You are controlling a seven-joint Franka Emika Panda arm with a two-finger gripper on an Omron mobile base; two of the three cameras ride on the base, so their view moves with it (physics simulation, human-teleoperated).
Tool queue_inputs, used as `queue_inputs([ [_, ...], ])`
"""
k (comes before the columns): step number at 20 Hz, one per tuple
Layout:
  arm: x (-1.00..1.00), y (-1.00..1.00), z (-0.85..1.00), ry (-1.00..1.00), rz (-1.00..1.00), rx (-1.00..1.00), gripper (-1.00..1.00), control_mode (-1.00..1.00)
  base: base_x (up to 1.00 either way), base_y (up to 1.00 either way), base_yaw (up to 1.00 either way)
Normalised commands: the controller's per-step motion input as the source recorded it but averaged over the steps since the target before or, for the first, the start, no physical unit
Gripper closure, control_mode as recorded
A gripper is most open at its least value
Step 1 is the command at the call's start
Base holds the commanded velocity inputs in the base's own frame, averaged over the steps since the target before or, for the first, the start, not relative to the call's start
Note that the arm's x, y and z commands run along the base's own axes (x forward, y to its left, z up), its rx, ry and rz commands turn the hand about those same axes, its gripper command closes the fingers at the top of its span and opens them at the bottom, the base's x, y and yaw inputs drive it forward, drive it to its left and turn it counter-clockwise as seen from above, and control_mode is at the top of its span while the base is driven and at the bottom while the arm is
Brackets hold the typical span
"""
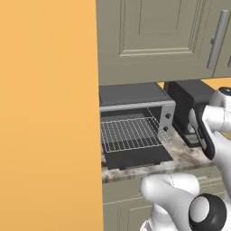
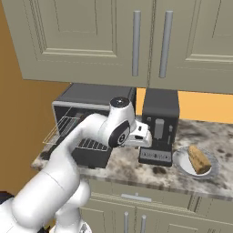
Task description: Pull the toaster oven rack outwards. Pick up the baguette from the plate and place it on the toaster oven rack. Close the toaster oven door fully and set the temperature to the lowest setting.
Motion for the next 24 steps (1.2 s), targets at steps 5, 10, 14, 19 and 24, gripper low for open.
queue_inputs([
  [5,0.18,-1.00,0.00,0.00,0.00,0.00,-1.00,-1.00,0.00,0.00,0.00],
  [10,0.28,-1.00,0.00,0.00,0.02,0.00,-1.00,-1.00,0.00,0.00,0.00],
  [14,0.48,-1.00,0.00,0.00,0.12,0.00,-1.00,-1.00,0.00,0.00,0.00],
  [19,0.57,-0.99,-0.04,0.00,0.17,0.02,-1.00,-1.00,0.00,0.00,0.00],
  [24,0.51,-0.83,-0.22,0.00,0.19,0.00,-1.00,-1.00,0.00,0.00,0.00],
])
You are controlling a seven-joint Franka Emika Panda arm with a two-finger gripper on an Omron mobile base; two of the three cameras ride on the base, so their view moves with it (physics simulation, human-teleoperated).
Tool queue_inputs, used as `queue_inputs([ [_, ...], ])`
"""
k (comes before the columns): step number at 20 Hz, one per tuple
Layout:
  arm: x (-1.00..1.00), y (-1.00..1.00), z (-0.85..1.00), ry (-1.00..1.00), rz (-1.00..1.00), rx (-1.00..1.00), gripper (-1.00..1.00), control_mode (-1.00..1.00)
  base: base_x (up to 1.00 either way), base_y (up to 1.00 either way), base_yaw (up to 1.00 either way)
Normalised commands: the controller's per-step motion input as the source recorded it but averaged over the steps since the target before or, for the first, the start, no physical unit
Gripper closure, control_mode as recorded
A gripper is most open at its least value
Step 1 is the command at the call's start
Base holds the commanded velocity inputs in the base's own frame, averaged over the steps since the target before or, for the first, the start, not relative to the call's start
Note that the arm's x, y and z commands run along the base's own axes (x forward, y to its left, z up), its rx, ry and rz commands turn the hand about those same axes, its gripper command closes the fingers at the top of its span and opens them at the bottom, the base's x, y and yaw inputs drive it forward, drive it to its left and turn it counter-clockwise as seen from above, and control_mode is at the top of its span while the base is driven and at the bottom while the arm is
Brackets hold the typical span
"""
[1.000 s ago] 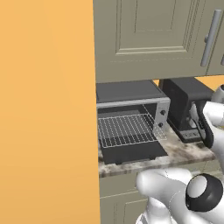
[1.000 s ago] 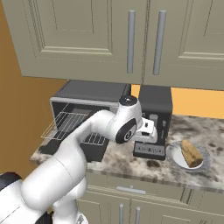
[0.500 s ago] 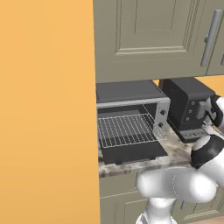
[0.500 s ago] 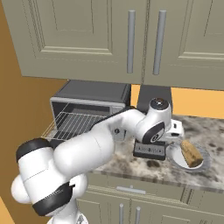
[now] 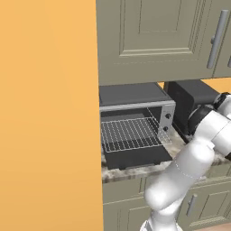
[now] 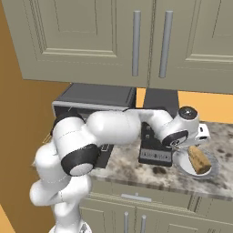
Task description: Pull the toaster oven rack outwards. Pick up the baguette from the plate and place it on the toaster oven rack. Close the toaster oven door fully and set the temperature to the lowest setting.
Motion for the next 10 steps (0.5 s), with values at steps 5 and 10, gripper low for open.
queue_inputs([
  [5,0.35,-0.42,-0.38,0.01,0.15,0.00,-1.00,-1.00,0.00,0.00,0.00],
  [10,0.40,-0.41,-0.11,0.04,0.09,0.07,-1.00,-1.00,0.00,0.00,0.00],
])
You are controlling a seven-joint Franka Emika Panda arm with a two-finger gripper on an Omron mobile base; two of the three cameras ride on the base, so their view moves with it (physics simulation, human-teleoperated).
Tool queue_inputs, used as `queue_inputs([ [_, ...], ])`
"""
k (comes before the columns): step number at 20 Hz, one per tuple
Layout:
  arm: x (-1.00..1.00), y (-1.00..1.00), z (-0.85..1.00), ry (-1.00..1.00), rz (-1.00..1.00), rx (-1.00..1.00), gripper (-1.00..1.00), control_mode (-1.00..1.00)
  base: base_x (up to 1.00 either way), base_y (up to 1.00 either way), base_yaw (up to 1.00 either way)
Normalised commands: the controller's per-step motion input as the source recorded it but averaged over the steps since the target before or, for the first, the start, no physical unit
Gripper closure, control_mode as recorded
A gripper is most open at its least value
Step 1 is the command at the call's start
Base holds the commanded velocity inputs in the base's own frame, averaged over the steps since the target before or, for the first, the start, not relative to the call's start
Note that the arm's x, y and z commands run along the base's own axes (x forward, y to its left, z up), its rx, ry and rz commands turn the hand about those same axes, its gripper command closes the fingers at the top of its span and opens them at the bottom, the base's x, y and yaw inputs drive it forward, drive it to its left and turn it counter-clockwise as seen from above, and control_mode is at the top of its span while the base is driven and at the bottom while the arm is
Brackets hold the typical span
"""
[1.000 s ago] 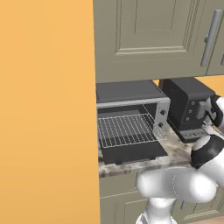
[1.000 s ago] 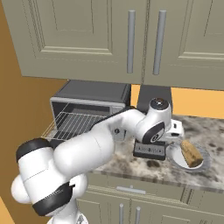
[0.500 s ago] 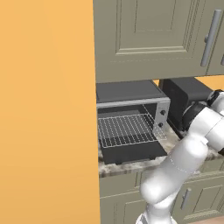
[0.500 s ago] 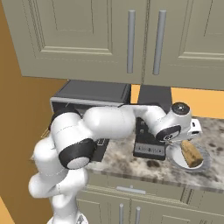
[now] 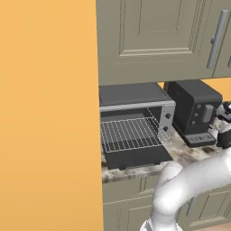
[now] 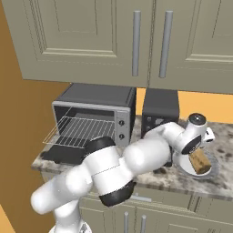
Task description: Pull the toaster oven rack outwards. Pick up the baguette from the plate and place it on the toaster oven rack. Close the toaster oven door fully and set the temperature to the lowest setting.
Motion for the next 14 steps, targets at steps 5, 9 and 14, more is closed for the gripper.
queue_inputs([
  [5,0.50,-0.37,0.00,0.12,0.04,0.09,-1.00,-1.00,0.00,0.00,0.00],
  [9,0.31,-0.17,-0.04,0.18,0.03,0.11,-1.00,-1.00,0.00,0.00,0.00],
  [14,0.26,-0.03,-0.05,0.16,0.03,0.09,-1.00,-1.00,0.00,0.00,0.00],
])
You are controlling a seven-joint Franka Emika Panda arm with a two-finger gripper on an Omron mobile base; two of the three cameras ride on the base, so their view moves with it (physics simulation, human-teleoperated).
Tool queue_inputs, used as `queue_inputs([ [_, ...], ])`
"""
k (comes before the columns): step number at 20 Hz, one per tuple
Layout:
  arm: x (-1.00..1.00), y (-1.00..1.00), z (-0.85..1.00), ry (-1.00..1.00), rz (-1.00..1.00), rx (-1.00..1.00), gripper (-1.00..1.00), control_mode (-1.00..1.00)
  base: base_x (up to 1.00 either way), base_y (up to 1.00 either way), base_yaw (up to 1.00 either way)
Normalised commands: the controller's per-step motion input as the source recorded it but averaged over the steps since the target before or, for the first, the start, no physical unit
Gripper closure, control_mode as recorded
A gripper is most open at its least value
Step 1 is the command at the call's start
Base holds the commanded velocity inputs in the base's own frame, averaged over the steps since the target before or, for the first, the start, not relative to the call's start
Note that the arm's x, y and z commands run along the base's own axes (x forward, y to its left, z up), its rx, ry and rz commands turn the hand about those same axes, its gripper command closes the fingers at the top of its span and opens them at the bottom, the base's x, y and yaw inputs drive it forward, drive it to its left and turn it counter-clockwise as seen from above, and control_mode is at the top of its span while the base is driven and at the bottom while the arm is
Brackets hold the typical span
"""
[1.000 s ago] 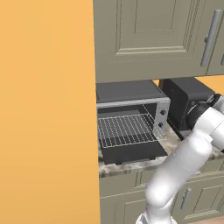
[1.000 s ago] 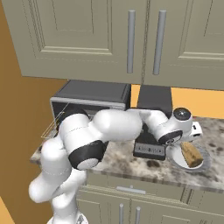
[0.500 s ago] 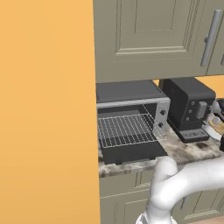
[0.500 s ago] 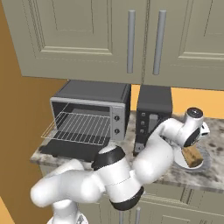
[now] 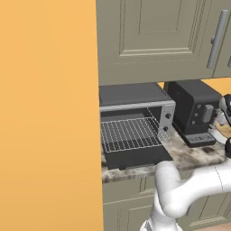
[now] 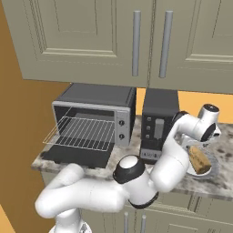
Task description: Pull the toaster oven rack outwards. Pick up the baguette from the plate and place it on the toaster oven rack. Close the toaster oven door fully and set the temperature to the lowest setting.
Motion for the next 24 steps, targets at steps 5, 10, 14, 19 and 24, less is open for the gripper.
queue_inputs([
  [5,0.04,-0.01,-0.23,0.16,0.04,0.06,-1.00,-1.00,0.00,0.00,0.00],
  [10,0.00,0.00,-0.31,0.12,0.05,0.05,-1.00,-1.00,0.00,0.00,0.00],
  [14,0.00,0.00,-0.28,0.09,0.08,0.06,-1.00,-1.00,0.00,0.00,0.00],
  [19,-0.03,0.00,-0.31,0.06,0.09,0.05,-1.00,-1.00,0.00,0.00,0.00],
  [24,-0.37,0.02,-0.24,0.01,0.05,0.04,1.00,-1.00,0.00,0.00,0.00],
])
